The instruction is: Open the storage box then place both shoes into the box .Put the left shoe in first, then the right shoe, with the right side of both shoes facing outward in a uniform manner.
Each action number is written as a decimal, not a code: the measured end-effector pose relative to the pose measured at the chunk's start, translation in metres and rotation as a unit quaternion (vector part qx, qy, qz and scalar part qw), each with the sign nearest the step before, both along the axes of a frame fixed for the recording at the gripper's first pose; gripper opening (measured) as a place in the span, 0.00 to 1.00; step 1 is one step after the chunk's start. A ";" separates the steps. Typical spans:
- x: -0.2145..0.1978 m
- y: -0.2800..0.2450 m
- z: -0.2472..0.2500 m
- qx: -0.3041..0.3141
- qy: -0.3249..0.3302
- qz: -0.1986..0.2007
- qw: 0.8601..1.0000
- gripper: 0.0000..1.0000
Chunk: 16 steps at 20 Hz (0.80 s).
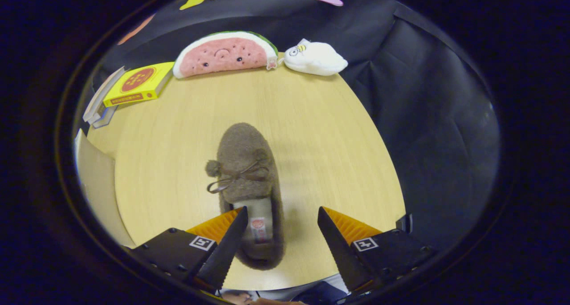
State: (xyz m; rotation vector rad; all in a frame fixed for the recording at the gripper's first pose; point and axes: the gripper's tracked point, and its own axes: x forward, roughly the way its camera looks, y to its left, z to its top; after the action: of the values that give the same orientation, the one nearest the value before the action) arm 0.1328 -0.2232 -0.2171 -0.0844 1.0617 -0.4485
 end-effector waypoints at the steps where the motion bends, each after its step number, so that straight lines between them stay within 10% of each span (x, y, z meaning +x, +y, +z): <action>1: 0.000 -0.011 -0.005 -0.009 0.005 -0.008 1.000 0.96; 5: 0.006 -0.014 -0.027 0.032 0.016 -0.007 0.999 0.90; 9: 0.012 0.005 -0.034 0.067 0.028 0.029 0.997 0.51; 10: 0.011 0.007 -0.036 0.069 0.034 0.033 0.996 0.28; 16: 0.014 0.011 -0.033 0.077 0.016 0.046 0.996 0.01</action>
State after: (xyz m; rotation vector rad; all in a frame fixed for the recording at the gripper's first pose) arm 0.1470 -0.2126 -0.2499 -0.0034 1.1160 -0.2811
